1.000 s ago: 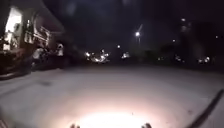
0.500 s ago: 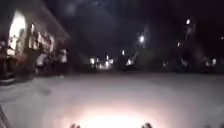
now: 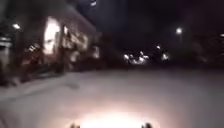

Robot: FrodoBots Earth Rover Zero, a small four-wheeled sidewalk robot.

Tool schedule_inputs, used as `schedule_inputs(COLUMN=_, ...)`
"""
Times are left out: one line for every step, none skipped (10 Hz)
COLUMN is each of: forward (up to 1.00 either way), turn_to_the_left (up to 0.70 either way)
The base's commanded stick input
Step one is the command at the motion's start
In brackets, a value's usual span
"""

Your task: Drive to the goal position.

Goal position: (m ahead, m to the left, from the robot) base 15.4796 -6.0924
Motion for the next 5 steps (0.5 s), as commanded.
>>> schedule_inputs(forward=0.7, turn_to_the_left=0.0)
schedule_inputs(forward=0.7, turn_to_the_left=0.0)
schedule_inputs(forward=0.7, turn_to_the_left=0.0)
schedule_inputs(forward=0.7, turn_to_the_left=0.0)
schedule_inputs(forward=0.7, turn_to_the_left=0.0)
